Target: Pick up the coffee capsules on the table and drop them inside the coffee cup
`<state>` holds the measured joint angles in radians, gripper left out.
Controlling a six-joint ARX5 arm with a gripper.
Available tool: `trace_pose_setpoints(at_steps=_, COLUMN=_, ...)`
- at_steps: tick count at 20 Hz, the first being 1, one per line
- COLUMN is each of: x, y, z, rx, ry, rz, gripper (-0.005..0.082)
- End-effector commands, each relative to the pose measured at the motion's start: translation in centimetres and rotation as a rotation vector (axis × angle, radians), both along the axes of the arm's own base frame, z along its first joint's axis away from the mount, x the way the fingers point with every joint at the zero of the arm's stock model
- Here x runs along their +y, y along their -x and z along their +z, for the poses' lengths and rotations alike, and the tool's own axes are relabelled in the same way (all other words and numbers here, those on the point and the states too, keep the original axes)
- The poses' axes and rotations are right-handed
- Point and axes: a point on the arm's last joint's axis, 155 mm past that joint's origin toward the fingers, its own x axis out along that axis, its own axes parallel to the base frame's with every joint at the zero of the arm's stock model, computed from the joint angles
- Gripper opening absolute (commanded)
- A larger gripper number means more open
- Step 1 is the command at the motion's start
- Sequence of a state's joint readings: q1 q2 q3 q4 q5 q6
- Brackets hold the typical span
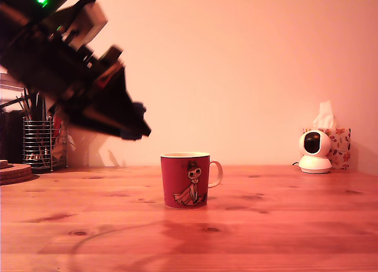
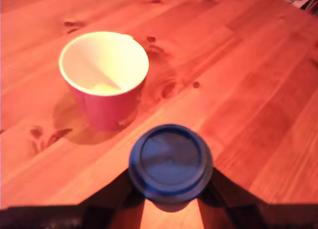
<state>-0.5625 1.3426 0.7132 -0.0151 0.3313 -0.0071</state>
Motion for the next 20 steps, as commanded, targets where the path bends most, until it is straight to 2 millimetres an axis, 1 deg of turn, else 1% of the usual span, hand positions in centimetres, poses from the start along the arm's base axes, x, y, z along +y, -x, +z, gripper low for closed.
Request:
trace_pose_setpoints(at_steps=1, x=-0.2, y=-0.2, z=0.9, rx=-0.005, ry=0.019, rz=0.01, gripper=0.0112)
trace_pose_setpoints(at_steps=8, x=-0.1, y=-0.8, z=1.6, rx=-0.018, ry=0.012, rz=0.031, gripper=0.0112)
trace_pose_setpoints(at_steps=13, x=-0.1, y=-0.9, z=1.6, rx=0.0, ry=0.025, rz=0.048, gripper=0.0112)
trace_pose_setpoints(at_steps=20, x=0.4, y=-1.5, z=1.8, rx=-0.003, ry=0.02, rz=0.095, gripper=0.0112)
